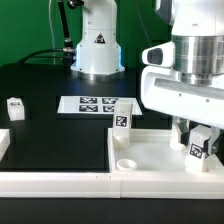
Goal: Assemble square table
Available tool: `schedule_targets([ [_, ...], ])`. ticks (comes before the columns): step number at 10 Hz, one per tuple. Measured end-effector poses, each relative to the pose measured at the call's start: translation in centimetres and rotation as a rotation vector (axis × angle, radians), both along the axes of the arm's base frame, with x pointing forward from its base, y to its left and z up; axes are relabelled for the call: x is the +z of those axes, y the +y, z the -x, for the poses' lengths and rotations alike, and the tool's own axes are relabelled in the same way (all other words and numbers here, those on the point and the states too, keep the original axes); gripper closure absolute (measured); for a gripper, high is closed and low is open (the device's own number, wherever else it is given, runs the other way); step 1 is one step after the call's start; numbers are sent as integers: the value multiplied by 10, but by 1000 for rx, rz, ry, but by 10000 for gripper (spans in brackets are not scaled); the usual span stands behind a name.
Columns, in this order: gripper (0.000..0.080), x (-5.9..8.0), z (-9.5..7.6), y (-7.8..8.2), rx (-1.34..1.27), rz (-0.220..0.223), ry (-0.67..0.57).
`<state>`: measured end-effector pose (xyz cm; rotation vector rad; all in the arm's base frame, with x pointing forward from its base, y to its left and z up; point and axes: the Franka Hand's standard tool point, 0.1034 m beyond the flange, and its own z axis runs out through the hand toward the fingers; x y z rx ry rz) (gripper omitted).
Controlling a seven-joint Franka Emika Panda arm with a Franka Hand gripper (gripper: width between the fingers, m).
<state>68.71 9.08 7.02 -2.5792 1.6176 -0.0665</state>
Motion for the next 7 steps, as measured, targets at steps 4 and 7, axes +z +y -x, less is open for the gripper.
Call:
schedule_targets([
  [4,499,-2,9,-10,-543,-147,35],
  [7,497,-3,11,-7,-564,-148,49],
])
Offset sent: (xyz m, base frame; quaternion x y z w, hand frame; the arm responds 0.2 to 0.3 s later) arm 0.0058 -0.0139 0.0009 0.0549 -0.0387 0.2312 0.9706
